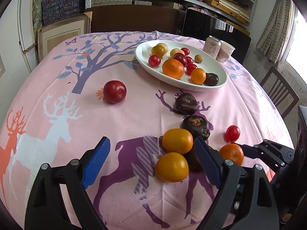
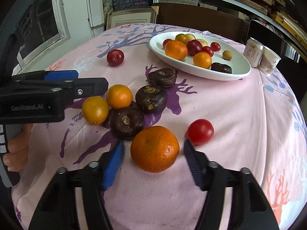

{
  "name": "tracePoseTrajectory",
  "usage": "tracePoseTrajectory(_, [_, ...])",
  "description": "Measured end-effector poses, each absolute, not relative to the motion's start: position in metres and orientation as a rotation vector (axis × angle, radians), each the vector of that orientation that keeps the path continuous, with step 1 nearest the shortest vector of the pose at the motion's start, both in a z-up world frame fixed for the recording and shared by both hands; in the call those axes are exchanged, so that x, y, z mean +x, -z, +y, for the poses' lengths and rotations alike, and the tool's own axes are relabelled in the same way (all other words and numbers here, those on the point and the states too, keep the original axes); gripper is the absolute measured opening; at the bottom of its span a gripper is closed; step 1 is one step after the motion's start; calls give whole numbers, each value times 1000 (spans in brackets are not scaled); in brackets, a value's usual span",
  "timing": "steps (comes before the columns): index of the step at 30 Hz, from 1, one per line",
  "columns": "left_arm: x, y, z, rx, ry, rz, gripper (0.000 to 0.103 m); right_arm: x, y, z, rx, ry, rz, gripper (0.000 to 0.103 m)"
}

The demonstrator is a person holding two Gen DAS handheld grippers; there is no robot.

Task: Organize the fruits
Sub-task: 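Grasp a large orange with the right gripper while the left gripper grasps a yellow fruit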

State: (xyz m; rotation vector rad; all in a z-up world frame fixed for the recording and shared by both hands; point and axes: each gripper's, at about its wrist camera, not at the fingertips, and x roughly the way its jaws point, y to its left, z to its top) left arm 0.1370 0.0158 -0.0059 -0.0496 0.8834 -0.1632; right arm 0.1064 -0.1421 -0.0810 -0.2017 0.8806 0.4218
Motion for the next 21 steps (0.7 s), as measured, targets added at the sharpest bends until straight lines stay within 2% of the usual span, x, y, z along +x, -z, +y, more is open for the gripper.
tracePoseTrajectory(8, [131, 14, 1, 38, 178, 933, 87, 102, 67, -167, -104, -475, 802, 45])
tracePoseTrajectory(20, [130, 30, -9, 78, 281, 1013, 87, 104, 63, -176, -52, -493, 807, 46])
tracePoseTrajectory(21, [131, 32, -7, 80, 270, 1020, 84, 104, 63, -176, -54, -491, 807, 46])
